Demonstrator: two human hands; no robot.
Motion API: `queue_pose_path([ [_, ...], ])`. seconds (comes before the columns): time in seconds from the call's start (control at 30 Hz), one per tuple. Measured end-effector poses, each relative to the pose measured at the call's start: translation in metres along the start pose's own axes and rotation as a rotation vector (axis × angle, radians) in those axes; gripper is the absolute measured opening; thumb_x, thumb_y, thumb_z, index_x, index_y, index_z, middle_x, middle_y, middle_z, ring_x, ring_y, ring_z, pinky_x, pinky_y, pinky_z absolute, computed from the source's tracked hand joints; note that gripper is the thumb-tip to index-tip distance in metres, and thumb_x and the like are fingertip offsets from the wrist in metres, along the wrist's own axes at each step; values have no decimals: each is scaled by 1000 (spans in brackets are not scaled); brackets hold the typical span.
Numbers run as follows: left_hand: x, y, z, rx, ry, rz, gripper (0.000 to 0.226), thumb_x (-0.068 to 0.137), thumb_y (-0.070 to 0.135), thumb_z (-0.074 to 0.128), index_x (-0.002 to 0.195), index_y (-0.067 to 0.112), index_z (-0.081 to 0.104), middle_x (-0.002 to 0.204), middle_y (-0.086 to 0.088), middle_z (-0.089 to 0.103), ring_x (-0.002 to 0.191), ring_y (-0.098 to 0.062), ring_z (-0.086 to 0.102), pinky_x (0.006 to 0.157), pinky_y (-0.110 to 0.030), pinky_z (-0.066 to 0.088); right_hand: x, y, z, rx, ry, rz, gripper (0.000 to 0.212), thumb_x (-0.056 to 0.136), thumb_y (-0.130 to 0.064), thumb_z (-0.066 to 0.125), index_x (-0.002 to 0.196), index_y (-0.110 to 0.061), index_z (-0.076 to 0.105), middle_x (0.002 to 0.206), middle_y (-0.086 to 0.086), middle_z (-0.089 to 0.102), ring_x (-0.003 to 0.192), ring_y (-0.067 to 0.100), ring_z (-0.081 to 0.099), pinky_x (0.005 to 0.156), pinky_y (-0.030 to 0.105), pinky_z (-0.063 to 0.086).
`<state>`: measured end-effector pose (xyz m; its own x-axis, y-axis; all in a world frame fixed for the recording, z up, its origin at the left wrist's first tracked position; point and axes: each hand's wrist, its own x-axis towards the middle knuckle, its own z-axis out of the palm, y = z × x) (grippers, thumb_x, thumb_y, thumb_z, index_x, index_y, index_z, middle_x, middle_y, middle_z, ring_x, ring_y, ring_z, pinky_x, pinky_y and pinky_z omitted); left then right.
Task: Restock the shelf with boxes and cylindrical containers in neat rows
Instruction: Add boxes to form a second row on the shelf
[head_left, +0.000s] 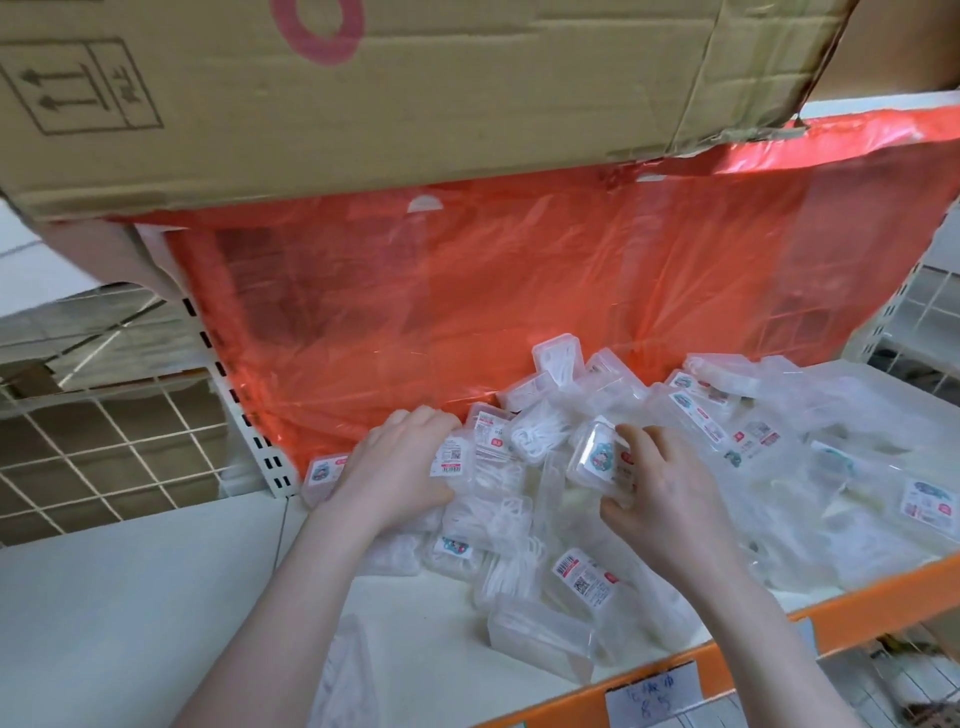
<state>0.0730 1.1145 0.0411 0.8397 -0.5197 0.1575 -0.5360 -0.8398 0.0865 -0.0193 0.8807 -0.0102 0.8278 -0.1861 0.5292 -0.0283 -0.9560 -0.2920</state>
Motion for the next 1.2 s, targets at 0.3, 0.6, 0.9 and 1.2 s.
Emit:
queue_pose_path([
  [0.3,-69,1,4,35,111,-276,67,76,34,67,137,32,39,133,10,42,126,-16,36,99,-29,31,-4,-4,8,57,-24,-171,69,42,-6,77,109,-1,62,89,12,63,79,37,59,67,42,50],
  [0.6,-141,15,12,94,149,-524,61,79,34,63,134,34,38,129,10,43,122,-14,37,97,-27,31,-19,-25,17,178,-109,-258,73,45,-8,76,116,-2,59,99,17,62,89,41,58,74,47,51],
  [0.9,-210,-11,-6,64,238,-639,60,77,31,65,131,34,41,124,8,44,120,-16,38,94,-28,31,-44,-93,16,224,-106,-390,75,43,-8,79,115,2,59,94,17,63,83,41,59,69,46,53],
  [1.2,-330,-97,-31,74,295,-703,57,77,26,64,130,30,43,122,6,47,115,-19,41,91,-30,34,-104,-233,21,235,-96,-475,71,39,-6,77,108,3,62,87,17,63,73,40,59,62,42,52],
])
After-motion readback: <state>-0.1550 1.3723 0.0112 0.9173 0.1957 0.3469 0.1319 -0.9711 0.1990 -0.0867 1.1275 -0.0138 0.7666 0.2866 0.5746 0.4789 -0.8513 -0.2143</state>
